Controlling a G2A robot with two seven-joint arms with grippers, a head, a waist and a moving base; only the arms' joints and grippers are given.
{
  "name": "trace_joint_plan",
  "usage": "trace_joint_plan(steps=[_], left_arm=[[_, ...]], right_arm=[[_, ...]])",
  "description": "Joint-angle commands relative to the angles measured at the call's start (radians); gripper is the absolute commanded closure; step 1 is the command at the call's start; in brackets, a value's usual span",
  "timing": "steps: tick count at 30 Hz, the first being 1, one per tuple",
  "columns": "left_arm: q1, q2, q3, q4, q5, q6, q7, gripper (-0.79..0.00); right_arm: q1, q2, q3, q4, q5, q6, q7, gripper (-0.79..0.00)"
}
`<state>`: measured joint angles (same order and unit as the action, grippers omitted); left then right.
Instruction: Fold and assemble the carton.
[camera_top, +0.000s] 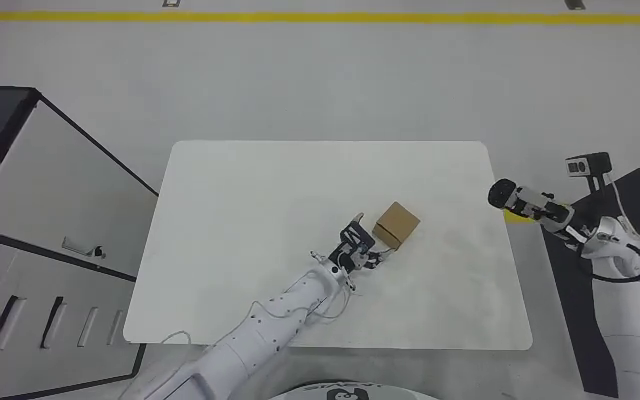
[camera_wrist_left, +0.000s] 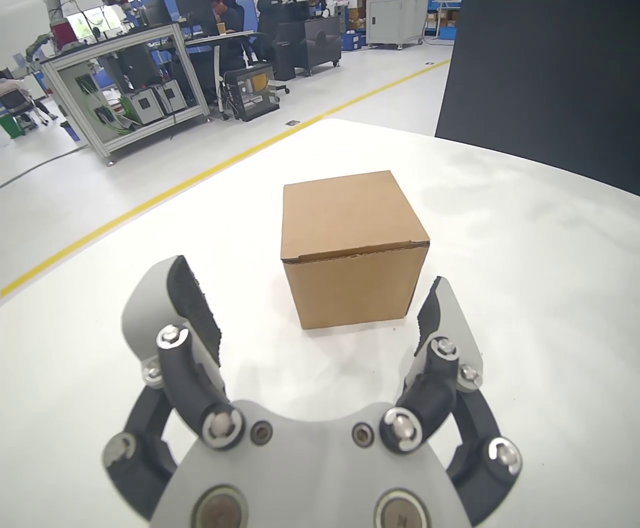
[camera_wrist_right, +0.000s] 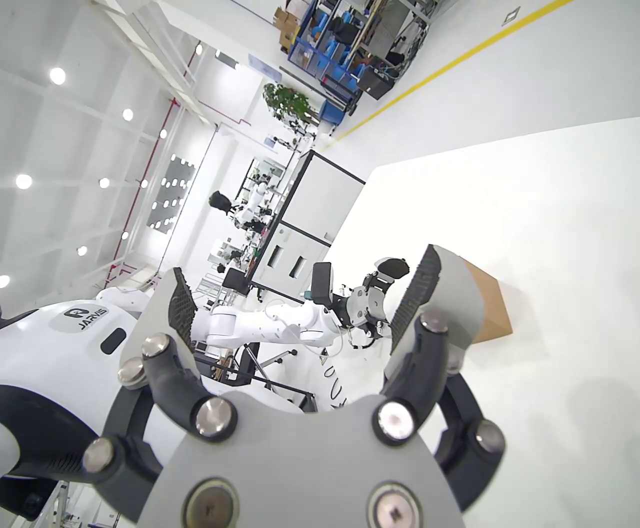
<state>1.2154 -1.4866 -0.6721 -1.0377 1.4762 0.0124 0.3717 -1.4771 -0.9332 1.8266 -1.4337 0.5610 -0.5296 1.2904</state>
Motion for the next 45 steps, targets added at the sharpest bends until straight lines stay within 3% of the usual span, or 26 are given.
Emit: trace_joint_plan(steps=[1, 11, 19, 45], left_arm=[[0.000, 0.000, 0.000, -0.001, 0.001, 0.000, 0.000, -0.785], [0.001, -0.012, 0.013, 0.000, -0.019, -0.045, 0.016, -0.785], [-0.020, -0.042, 0.032, 0.056, -0.038, 0.007, 0.035, -0.785], [-0.101, -0.141, 0.066, 0.253, -0.147, 0.010, 0.078, -0.785]], right_arm=[[0.000, 0.000, 0.000, 0.000, 0.000, 0.000, 0.000, -0.785], [0.000, 0.000, 0.000, 0.000, 0.000, 0.000, 0.000, -0.785], [0.000, 0.000, 0.000, 0.000, 0.000, 0.000, 0.000, -0.785], [0.000, 0.000, 0.000, 0.000, 0.000, 0.000, 0.000, -0.785]])
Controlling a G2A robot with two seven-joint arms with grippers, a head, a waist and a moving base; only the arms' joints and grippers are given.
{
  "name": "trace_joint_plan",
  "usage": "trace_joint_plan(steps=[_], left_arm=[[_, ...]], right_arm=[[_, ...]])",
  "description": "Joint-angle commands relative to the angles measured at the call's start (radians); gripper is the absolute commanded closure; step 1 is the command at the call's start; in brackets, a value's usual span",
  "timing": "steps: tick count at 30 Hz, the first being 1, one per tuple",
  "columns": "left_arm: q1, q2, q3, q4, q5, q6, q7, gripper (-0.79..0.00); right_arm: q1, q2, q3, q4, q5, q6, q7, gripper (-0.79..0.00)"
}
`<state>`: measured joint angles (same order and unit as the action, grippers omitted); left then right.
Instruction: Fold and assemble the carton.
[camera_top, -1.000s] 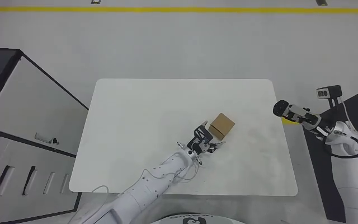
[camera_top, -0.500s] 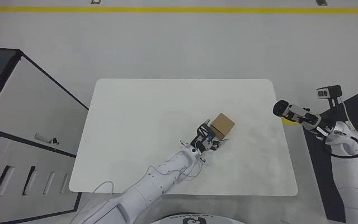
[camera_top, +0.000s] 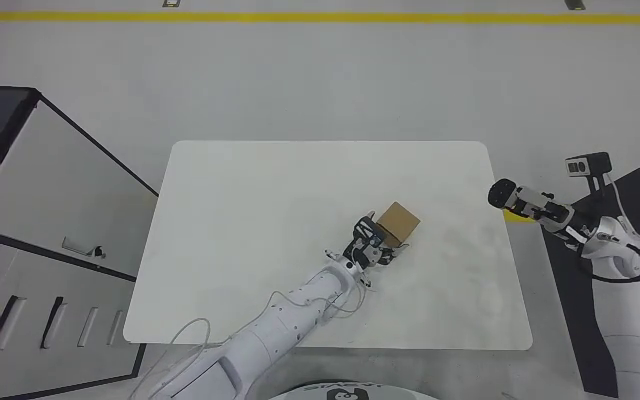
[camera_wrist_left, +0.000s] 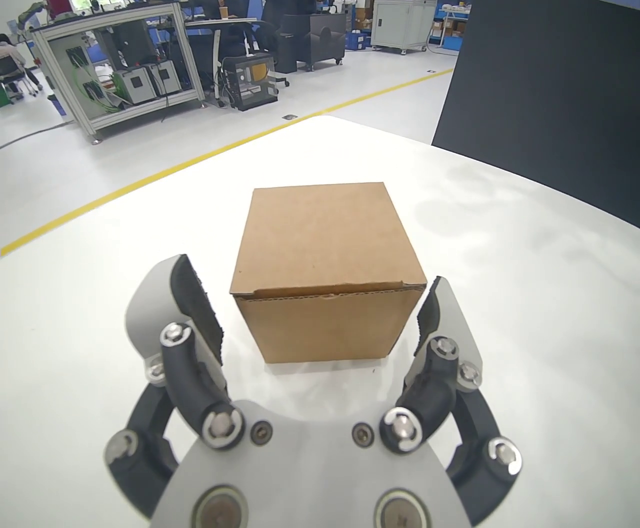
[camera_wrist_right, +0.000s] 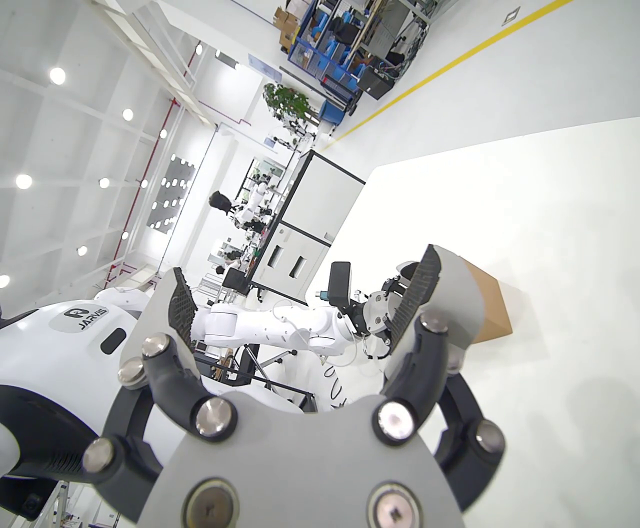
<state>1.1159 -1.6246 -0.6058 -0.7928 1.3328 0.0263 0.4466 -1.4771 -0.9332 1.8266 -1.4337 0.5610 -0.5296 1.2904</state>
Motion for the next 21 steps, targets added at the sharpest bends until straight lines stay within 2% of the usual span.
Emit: trace_joint_plan(steps=[1, 14, 21], left_arm=[[-0.003, -0.006, 0.000, 0.015, -0.009, -0.007, 0.005, -0.785], [-0.024, -0.039, -0.001, 0.087, -0.049, -0.051, 0.033, -0.785], [-0.031, -0.054, 0.002, 0.115, -0.051, -0.059, 0.042, -0.751]], right_arm=[[0.000, 0.000, 0.000, 0.000, 0.000, 0.000, 0.000, -0.785], [0.000, 0.000, 0.000, 0.000, 0.000, 0.000, 0.000, -0.785], [0.000, 0.000, 0.000, 0.000, 0.000, 0.000, 0.000, -0.785]])
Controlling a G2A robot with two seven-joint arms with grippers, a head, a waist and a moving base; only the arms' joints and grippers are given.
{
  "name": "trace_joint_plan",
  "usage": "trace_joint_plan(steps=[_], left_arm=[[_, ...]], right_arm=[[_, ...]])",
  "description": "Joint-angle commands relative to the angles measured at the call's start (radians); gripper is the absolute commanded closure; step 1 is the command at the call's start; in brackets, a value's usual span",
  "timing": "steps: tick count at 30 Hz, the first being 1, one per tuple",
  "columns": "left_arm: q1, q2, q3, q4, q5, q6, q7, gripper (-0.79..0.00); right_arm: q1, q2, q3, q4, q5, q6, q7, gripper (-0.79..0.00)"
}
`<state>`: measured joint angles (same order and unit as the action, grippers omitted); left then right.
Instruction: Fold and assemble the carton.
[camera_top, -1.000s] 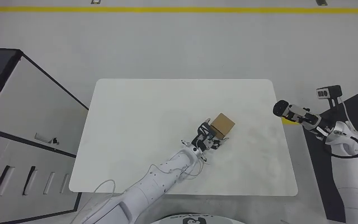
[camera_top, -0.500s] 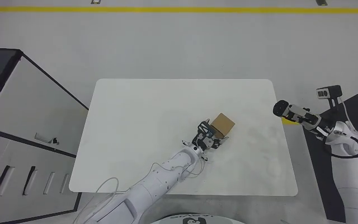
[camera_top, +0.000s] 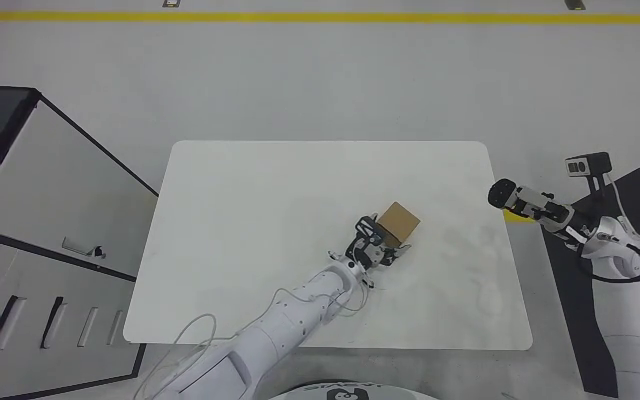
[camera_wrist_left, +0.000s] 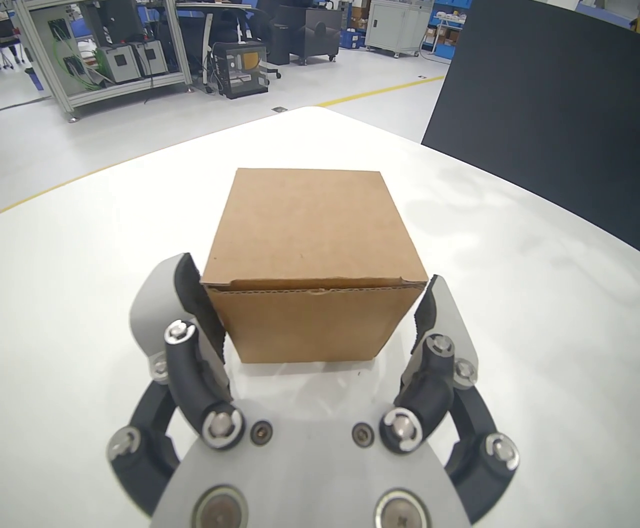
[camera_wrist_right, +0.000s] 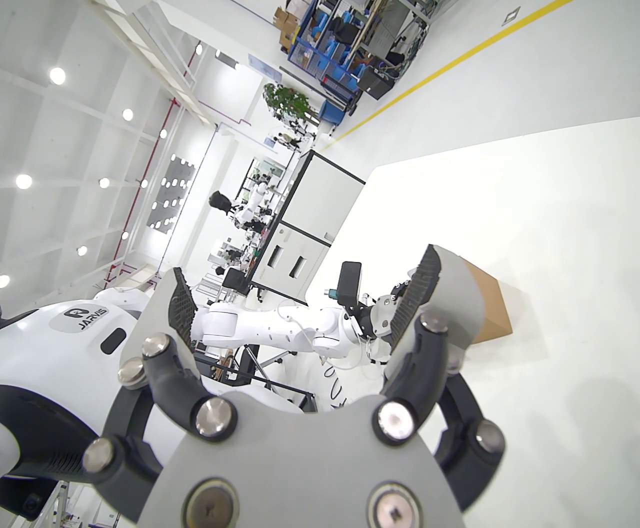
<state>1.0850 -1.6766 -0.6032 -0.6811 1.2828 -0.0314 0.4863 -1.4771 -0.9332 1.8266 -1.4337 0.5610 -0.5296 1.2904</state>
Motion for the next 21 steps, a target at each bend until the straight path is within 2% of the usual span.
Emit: trace_joint_plan(steps=[1, 6, 8, 9, 10, 11, 12, 13, 21], left_arm=[[-0.001, -0.004, -0.001, 0.007, -0.002, -0.002, 0.004, -0.745], [-0.005, -0.012, -0.002, 0.023, -0.002, -0.001, 0.011, -0.696], [-0.007, -0.015, -0.001, 0.028, 0.000, -0.002, 0.011, -0.622], [-0.008, -0.017, -0.002, 0.030, 0.001, -0.002, 0.011, -0.523], [-0.008, -0.018, -0.001, 0.033, 0.002, -0.001, 0.012, -0.382], [-0.008, -0.019, -0.001, 0.035, 0.005, 0.002, 0.012, -0.320], [-0.008, -0.021, -0.002, 0.037, 0.005, 0.002, 0.012, -0.194], [-0.008, -0.022, -0.002, 0.038, 0.004, 0.003, 0.013, 0.000], [-0.005, -0.016, -0.020, 0.002, 0.020, -0.002, 0.003, 0.000]], right_arm=[[0.000, 0.000, 0.000, 0.000, 0.000, 0.000, 0.000, -0.785], [0.000, 0.000, 0.000, 0.000, 0.000, 0.000, 0.000, -0.785], [0.000, 0.000, 0.000, 0.000, 0.000, 0.000, 0.000, -0.785], [0.000, 0.000, 0.000, 0.000, 0.000, 0.000, 0.000, -0.785], [0.000, 0.000, 0.000, 0.000, 0.000, 0.000, 0.000, -0.785], [0.000, 0.000, 0.000, 0.000, 0.000, 0.000, 0.000, -0.785], [0.000, 0.000, 0.000, 0.000, 0.000, 0.000, 0.000, -0.785], [0.000, 0.000, 0.000, 0.000, 0.000, 0.000, 0.000, -0.785], [0.000, 0.000, 0.000, 0.000, 0.000, 0.000, 0.000, -0.785]])
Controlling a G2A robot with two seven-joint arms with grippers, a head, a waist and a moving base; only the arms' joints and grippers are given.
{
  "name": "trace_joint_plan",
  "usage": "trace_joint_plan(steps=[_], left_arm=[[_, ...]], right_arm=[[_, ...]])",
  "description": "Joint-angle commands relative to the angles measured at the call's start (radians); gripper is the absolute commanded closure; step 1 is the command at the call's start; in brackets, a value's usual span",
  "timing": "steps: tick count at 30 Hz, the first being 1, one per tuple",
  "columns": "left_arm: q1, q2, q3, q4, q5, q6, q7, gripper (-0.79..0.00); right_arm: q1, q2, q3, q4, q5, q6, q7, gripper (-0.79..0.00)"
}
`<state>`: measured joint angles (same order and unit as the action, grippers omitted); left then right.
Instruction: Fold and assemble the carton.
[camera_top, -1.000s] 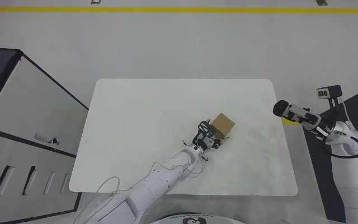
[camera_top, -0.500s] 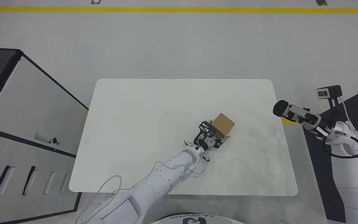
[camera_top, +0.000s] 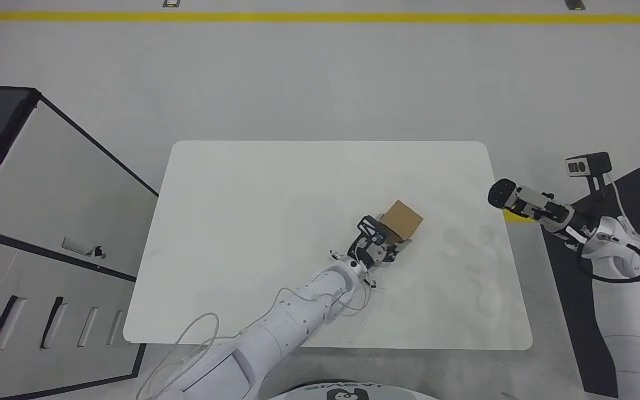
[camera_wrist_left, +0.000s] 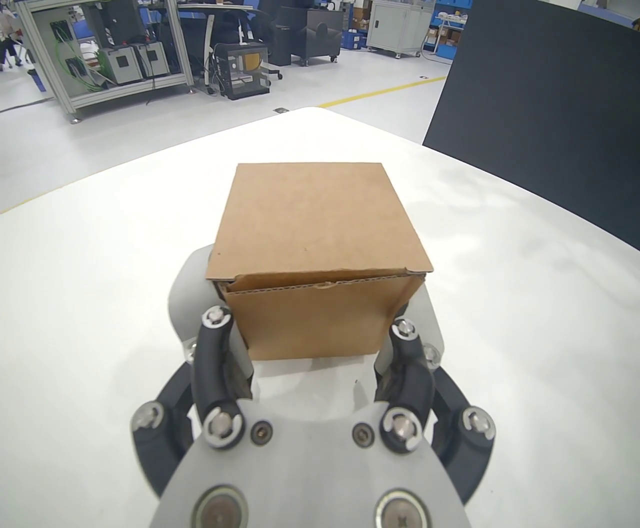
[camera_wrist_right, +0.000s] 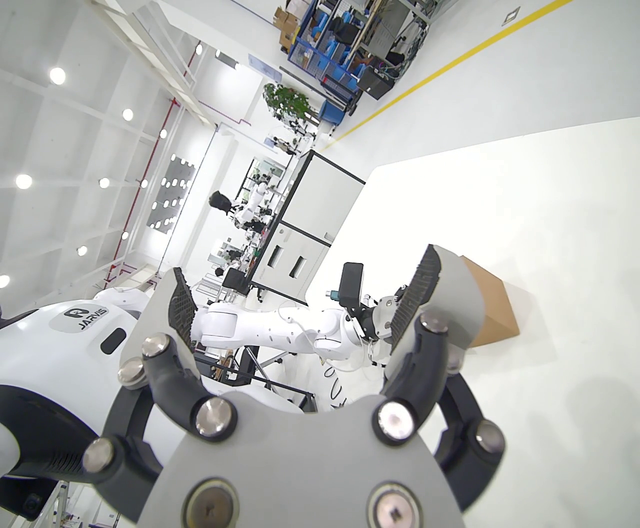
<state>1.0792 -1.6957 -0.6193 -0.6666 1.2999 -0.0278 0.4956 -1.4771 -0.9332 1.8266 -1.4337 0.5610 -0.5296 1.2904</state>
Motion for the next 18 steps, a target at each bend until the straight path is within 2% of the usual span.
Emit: trace_joint_plan(steps=[1, 6, 11, 18], left_arm=[[0.002, 0.007, -0.010, -0.026, 0.006, -0.009, -0.015, 0.000], [0.015, 0.038, -0.047, -0.144, 0.035, -0.061, -0.105, 0.000], [0.066, 0.082, -0.100, -0.337, 0.097, -0.084, -0.242, 0.000], [0.066, 0.082, -0.100, -0.337, 0.097, -0.084, -0.242, 0.000]], right_arm=[[0.000, 0.000, 0.000, 0.000, 0.000, 0.000, 0.000, -0.785], [0.000, 0.000, 0.000, 0.000, 0.000, 0.000, 0.000, -0.785], [0.000, 0.000, 0.000, 0.000, 0.000, 0.000, 0.000, -0.785], [0.000, 0.000, 0.000, 0.000, 0.000, 0.000, 0.000, -0.785]])
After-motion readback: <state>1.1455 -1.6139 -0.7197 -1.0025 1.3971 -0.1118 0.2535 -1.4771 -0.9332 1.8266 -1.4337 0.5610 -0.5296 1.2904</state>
